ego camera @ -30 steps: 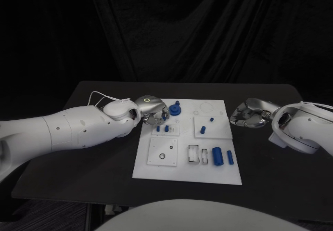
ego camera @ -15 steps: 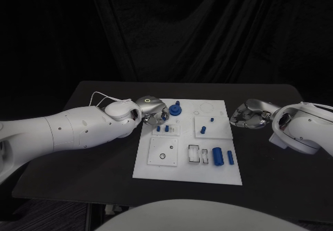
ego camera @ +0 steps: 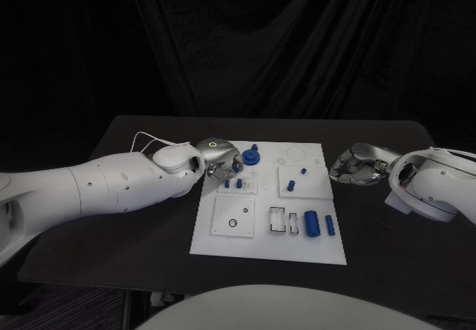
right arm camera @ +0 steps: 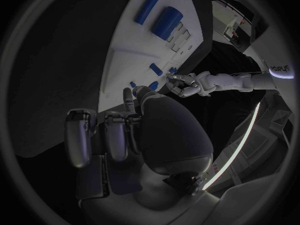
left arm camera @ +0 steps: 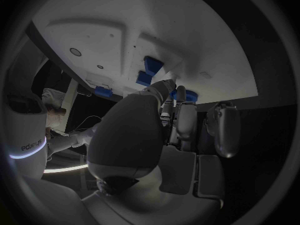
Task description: Assemble the parts on the task board
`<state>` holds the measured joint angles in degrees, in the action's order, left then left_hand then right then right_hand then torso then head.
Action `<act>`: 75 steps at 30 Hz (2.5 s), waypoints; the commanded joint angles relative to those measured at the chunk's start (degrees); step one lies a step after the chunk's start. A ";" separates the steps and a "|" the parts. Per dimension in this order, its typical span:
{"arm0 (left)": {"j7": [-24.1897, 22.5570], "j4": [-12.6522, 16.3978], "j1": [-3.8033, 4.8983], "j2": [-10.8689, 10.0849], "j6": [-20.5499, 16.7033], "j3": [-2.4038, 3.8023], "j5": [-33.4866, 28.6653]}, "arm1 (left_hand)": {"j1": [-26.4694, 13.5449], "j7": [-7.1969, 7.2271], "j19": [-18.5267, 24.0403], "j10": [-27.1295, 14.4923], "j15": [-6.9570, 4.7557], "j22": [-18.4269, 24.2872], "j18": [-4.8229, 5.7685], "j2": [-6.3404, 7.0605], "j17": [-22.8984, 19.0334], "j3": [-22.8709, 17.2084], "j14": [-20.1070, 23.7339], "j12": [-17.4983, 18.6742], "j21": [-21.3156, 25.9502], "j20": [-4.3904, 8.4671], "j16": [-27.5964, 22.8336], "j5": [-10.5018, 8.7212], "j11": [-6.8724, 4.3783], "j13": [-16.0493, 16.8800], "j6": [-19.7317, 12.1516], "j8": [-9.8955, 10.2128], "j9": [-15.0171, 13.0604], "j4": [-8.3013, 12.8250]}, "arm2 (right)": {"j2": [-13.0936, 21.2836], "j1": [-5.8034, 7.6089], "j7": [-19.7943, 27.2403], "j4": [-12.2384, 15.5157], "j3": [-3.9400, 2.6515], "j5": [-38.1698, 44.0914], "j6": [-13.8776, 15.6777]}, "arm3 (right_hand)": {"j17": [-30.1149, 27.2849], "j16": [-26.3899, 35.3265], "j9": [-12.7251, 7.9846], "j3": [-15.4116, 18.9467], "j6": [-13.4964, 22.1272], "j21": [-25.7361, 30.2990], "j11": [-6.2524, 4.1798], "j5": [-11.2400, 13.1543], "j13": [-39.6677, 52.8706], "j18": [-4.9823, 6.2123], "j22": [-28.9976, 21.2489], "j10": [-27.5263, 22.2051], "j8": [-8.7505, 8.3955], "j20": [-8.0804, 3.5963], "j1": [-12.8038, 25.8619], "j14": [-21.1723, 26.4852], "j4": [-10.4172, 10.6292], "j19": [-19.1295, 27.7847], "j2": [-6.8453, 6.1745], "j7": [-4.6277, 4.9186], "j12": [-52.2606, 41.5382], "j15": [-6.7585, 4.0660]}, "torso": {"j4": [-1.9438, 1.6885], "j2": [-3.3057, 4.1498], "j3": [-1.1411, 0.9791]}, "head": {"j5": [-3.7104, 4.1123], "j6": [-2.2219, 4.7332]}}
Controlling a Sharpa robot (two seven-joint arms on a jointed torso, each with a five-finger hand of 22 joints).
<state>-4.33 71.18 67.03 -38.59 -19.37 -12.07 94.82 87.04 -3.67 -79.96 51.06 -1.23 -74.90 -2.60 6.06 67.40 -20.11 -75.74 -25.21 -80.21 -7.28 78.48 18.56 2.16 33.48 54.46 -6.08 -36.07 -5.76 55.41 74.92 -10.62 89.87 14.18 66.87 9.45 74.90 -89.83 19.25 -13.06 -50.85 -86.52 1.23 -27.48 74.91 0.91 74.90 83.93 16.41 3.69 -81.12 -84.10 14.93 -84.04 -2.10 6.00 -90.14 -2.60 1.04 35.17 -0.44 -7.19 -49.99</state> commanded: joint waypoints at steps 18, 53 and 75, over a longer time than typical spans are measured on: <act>-0.40 -0.73 -0.28 0.65 0.41 -0.02 -0.01 | -0.49 0.15 0.76 -0.22 0.23 -11.16 -0.37 -0.06 -0.51 -0.27 0.54 0.27 0.55 0.04 -0.43 -0.21 0.46 -0.01 -0.66 0.83 0.44 0.53 | -0.02 -0.50 -1.36 -0.14 -0.03 0.05 -1.29 | 13.86 0.27 -0.08 -0.42 -0.14 0.40 0.05 -0.32 15.09 0.22 13.60 6.07 0.15 0.22 -0.20 -5.63 -0.16 -3.64 -0.15 -0.10 0.14 0.15 | -0.01 0.01 -0.01 | -0.03 -0.01; 0.63 -0.82 -0.49 -0.94 -8.77 -0.02 -0.01 | -0.82 3.13 3.21 -7.19 2.45 -10.29 -1.03 1.11 -3.21 -2.59 2.46 2.74 3.23 -0.05 -1.47 -0.17 3.01 -1.22 -14.66 2.66 8.35 2.69 | 0.37 -0.57 -1.38 0.14 -0.03 0.05 -1.17 | 13.83 0.28 -0.09 -0.54 -0.14 0.42 0.06 -0.29 15.09 0.22 13.60 6.07 0.16 0.21 -0.33 -5.62 -0.30 -3.62 -0.14 -0.09 0.14 0.15 | 0.00 0.00 -0.02 | 0.05 -0.01; -37.32 10.33 -0.47 -14.46 -8.53 -0.03 -55.35 | -8.63 -0.86 65.52 -46.79 6.60 27.92 -7.53 -6.22 -57.65 13.07 69.63 -5.87 76.75 -4.98 -68.07 6.40 4.19 -14.21 -23.76 2.79 25.60 -10.79 | -3.00 2.57 4.43 0.19 -0.04 9.59 9.79 | 3.82 4.55 4.69 -2.95 -2.71 10.59 -0.11 -2.29 -8.12 2.76 10.04 -18.93 7.22 -0.01 -4.59 -2.11 -5.19 2.79 -3.70 -0.56 22.76 0.12 | -0.11 0.03 0.25 | 1.40 -0.01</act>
<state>-30.44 80.85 66.63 -53.08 -35.91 -12.16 59.20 78.59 -4.62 -13.86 4.48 5.21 -45.58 -9.79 -0.14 9.71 -7.06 -6.08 -30.62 -3.80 -12.07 10.46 24.56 6.12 19.14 30.61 -3.33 -10.47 -16.61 52.56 77.52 -8.36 90.36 14.13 72.72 15.77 74.90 -85.59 23.72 -15.79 -53.93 -76.53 1.06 -29.46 67.83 3.18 74.91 66.60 23.44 3.63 -85.56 -83.88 9.74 -81.60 -5.63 5.47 -68.77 -2.82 1.06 35.17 -0.32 -6.02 -49.99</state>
